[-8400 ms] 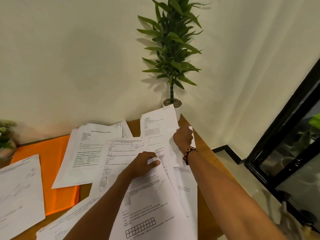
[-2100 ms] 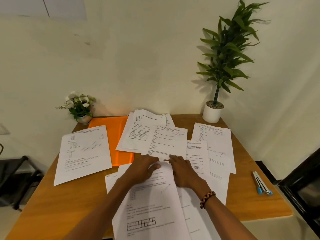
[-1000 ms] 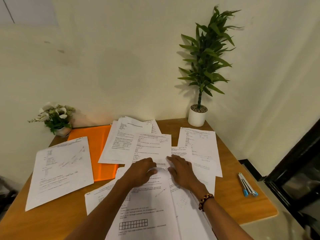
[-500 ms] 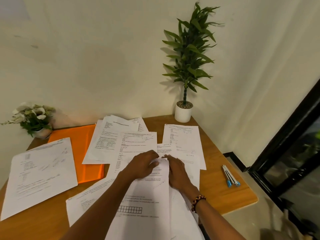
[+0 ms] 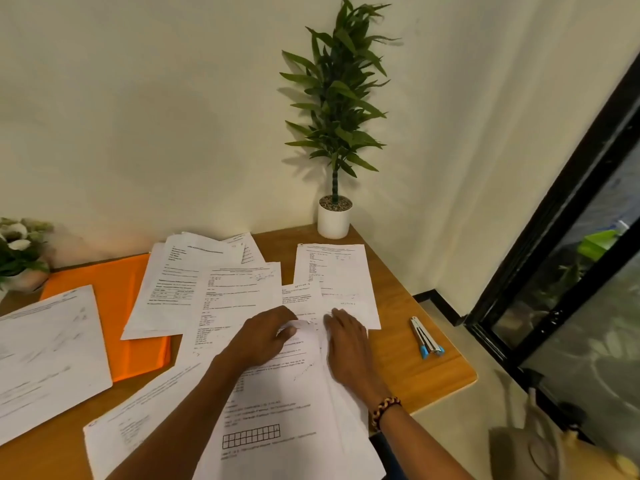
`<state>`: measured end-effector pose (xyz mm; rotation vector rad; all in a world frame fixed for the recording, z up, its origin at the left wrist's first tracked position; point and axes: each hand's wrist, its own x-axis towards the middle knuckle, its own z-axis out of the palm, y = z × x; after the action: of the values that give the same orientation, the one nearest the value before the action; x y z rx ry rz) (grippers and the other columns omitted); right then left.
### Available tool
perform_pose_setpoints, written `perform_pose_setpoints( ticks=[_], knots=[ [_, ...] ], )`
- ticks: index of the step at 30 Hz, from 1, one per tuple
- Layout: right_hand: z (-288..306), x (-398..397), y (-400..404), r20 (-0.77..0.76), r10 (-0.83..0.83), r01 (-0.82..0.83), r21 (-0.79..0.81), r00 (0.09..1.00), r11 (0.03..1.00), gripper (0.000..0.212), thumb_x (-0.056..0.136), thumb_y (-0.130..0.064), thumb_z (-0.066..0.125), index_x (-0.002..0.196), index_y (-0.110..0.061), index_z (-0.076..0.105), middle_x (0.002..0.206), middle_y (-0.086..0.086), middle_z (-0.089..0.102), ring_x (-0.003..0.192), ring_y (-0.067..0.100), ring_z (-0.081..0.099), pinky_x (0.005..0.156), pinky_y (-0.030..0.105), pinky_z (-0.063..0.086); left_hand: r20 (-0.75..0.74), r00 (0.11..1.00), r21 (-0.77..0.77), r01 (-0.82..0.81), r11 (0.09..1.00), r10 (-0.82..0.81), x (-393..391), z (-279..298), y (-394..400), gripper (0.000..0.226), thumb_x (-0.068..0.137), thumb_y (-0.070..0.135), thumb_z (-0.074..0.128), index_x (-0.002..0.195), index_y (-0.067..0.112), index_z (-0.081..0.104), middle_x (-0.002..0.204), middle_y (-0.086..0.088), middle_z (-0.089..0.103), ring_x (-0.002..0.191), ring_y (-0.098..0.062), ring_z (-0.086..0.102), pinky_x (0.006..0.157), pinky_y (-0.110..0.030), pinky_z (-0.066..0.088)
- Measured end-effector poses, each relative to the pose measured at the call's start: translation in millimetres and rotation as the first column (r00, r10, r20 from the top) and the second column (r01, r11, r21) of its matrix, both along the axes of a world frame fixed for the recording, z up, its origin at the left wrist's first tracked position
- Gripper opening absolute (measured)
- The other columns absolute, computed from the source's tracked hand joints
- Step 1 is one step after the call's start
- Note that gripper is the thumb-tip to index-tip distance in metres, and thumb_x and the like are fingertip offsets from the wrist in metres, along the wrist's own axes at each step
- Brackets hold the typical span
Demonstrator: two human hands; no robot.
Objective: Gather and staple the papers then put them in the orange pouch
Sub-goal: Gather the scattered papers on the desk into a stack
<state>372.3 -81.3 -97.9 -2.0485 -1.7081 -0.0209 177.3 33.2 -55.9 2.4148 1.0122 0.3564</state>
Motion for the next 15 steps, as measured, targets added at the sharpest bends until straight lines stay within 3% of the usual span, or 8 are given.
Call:
perform_pose_setpoints(
  ticks=[2, 4, 6, 8, 12, 15],
  knots=[
    [2, 1, -3, -0.070, 0.019, -0.016, 0.031, 0.997, 0.999, 0.048, 0.100, -0.017, 0.059, 0.147, -0.011, 0.051, 0.155, 0.009, 0.047, 0.146, 0.026, 0.039, 0.121, 0.033, 0.020, -0.003, 0.999, -0.012, 0.041, 0.999, -0.041, 14, 3, -7, 0.041, 0.100, 0.050, 0.049, 0.138, 0.035, 0.052, 0.145, 0.013, 0.054, 0.131, -0.013, 0.052, 0.110, -0.032, 0.039],
    [3, 1, -5, -0.238, 0.017, 0.007, 0.099, 0.971, 0.995, 0.041, 0.101, -0.021, 0.057, 0.141, -0.009, 0.057, 0.149, 0.010, 0.053, 0.140, 0.024, 0.046, 0.121, 0.034, 0.032, -0.025, 0.998, -0.021, 0.063, 0.998, -0.063, 26, 3, -14, 0.045, 0.100, 0.050, 0.048, 0.143, 0.036, 0.050, 0.151, 0.013, 0.049, 0.137, -0.014, 0.047, 0.115, -0.035, 0.033],
    [8, 2, -7, -0.414, -0.005, 0.096, 0.200, 0.910, 0.975, 0.039, 0.100, -0.024, 0.053, 0.134, -0.007, 0.061, 0.143, 0.009, 0.057, 0.134, 0.021, 0.049, 0.116, 0.037, 0.042, -0.038, 0.997, -0.036, 0.067, 0.997, -0.068, 31, 0, -17, 0.044, 0.101, 0.050, 0.047, 0.144, 0.037, 0.050, 0.152, 0.013, 0.048, 0.140, -0.015, 0.044, 0.117, -0.037, 0.031],
    [17, 6, -5, -0.484, -0.092, 0.214, 0.202, 0.870, 0.956, 0.036, 0.099, -0.019, 0.054, 0.132, -0.008, 0.060, 0.143, 0.009, 0.056, 0.133, 0.020, 0.048, 0.114, 0.041, 0.043, -0.001, 0.999, -0.059, 0.046, 0.997, -0.046, 30, -2, -17, 0.043, 0.101, 0.050, 0.048, 0.142, 0.038, 0.053, 0.151, 0.013, 0.049, 0.140, -0.015, 0.044, 0.118, -0.039, 0.033],
    [30, 32, 1, -0.250, -0.284, 0.290, -0.013, 0.926, 0.957, 0.038, 0.103, -0.024, 0.052, 0.139, -0.013, 0.054, 0.148, 0.008, 0.050, 0.140, 0.027, 0.041, 0.117, 0.042, 0.032, 0.002, 1.000, -0.036, 0.030, 0.999, -0.030, 30, -1, -12, 0.044, 0.100, 0.052, 0.048, 0.140, 0.036, 0.055, 0.148, 0.011, 0.053, 0.136, -0.017, 0.049, 0.114, -0.039, 0.037],
    [35, 46, 7, -0.099, -0.255, 0.241, -0.133, 0.962, 0.961, 0.034, 0.102, -0.029, 0.049, 0.133, -0.017, 0.055, 0.137, 0.005, 0.055, 0.127, 0.024, 0.047, 0.105, 0.038, 0.041, -0.027, 0.999, 0.005, 0.036, 0.999, -0.036, 37, 4, -10, 0.042, 0.099, 0.055, 0.045, 0.126, 0.028, 0.062, 0.130, 0.005, 0.067, 0.113, -0.014, 0.062, 0.096, -0.029, 0.048]
  ],
)
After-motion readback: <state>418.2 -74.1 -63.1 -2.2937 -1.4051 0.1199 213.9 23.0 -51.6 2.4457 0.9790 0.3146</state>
